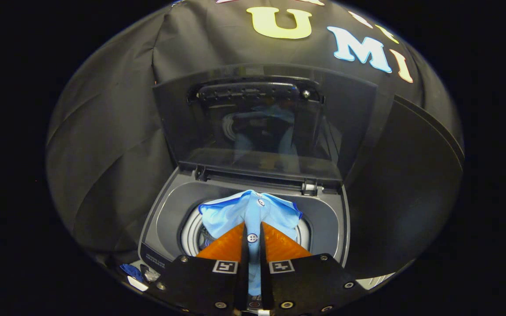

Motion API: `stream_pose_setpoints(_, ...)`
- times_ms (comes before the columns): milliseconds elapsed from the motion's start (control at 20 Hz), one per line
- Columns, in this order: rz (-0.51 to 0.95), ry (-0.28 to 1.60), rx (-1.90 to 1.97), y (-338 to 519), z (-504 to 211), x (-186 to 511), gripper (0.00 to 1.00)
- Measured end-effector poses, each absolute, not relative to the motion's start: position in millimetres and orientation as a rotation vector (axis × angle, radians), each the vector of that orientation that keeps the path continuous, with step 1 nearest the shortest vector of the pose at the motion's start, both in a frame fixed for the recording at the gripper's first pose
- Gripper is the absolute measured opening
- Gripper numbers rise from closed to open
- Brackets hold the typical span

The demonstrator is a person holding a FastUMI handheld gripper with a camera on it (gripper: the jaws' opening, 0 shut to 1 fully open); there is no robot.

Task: Put the clothes into the washing machine and then close the washing machine lid.

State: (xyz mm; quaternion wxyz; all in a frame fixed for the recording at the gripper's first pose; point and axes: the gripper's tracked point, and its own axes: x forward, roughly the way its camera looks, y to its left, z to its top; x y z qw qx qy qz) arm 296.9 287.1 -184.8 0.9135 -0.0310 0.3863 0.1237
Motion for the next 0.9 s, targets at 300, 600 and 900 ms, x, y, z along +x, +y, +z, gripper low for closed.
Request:
stream_pose_setpoints(300, 0.26, 0.789, -0.105, 283.3, -193.5, 288.5, 0.68)
stream_pose_setpoints(600, 0.279, 0.652, -0.092, 299.4, -158.9, 285.4, 0.95)
stream_pose_setpoints(900, 0.285, 0.414, -0.079, 309.9, -85.9, 305.2, 0.95)
